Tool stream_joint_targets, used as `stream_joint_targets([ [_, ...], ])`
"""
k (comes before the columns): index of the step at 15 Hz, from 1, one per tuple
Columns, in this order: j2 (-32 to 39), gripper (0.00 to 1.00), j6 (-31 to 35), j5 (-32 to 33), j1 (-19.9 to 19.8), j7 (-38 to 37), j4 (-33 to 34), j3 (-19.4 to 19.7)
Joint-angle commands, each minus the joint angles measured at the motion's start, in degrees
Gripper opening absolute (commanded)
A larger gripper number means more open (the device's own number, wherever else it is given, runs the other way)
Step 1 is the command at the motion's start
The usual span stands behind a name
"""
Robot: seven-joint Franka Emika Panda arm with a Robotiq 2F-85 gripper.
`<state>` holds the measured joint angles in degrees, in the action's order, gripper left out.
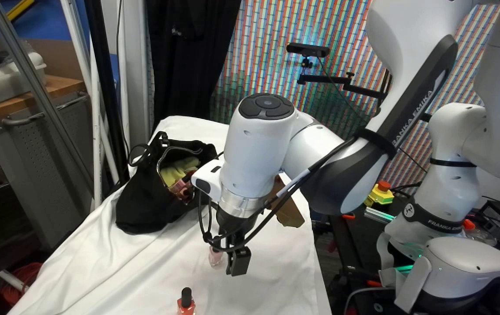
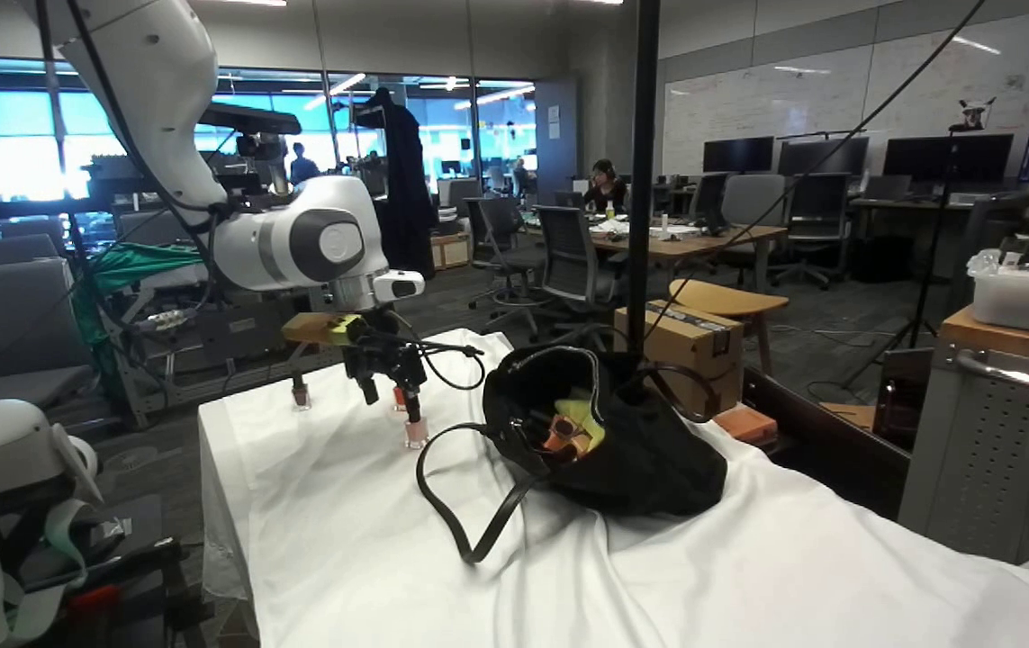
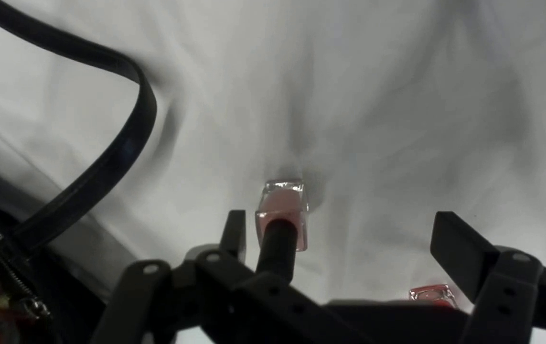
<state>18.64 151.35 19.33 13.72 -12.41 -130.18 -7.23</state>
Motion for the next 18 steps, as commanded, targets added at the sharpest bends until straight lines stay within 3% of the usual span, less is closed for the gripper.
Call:
stream_joint_targets([
  [1, 1.9, 1.0, 0.4, -0.1, 0.6, 2.5, 2.9, 1.3],
  [10, 3.9, 1.0, -0.6, -1.6, -0.8, 11.7, 4.2, 0.7],
  [18, 5.6, 1.0, -0.5, -1.0, -1.0, 15.6, 5.0, 1.1],
])
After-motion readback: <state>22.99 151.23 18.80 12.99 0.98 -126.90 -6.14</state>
